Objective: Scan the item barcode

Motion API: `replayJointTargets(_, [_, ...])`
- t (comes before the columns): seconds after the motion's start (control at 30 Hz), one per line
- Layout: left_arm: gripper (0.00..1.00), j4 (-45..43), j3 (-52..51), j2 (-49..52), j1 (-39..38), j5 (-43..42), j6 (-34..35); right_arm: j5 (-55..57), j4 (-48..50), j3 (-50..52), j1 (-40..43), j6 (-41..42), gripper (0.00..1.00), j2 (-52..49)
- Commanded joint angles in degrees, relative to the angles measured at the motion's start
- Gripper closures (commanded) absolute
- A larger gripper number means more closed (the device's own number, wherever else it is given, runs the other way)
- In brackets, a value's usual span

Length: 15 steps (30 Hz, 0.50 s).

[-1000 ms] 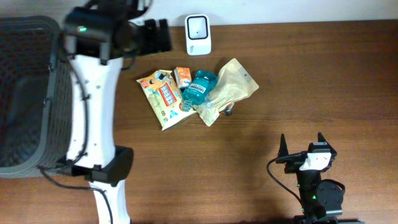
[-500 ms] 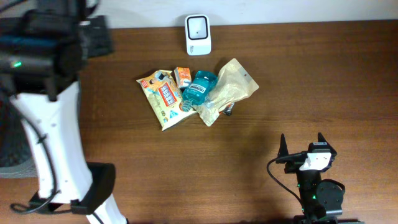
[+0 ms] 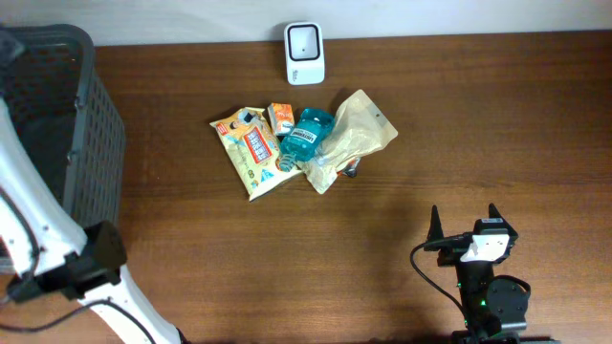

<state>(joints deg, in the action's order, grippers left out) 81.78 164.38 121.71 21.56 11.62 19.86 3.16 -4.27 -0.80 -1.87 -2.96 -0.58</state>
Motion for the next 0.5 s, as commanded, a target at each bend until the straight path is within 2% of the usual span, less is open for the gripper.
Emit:
replayJointTargets(0.0, [1.0, -1.75, 0.31, 5.84, -0.17, -7.96, -4.76, 0.09, -0.22, 0.48, -0.26, 0.39, 0.02, 0.39])
replayJointTargets(0.27, [1.0, -3.89, 0.31, 14.97, -0.15, -8.41, -5.22, 0.09, -0.22, 0.48, -0.26, 0.39, 0.02, 0.39])
replayJointTargets(0.4, [1.0, -3.3, 0.31, 17.18, -0.2, -17.11, -8.59, 0.09, -0.22, 0.48, -0.26, 0.39, 0.02, 0.39])
replayJointTargets(0.47, [1.0, -2.54, 0.31, 17.73, -0.2, -18.73, -9.29, 0.09, -0.22, 0.48, -0.26, 0.39, 0.02, 0.39])
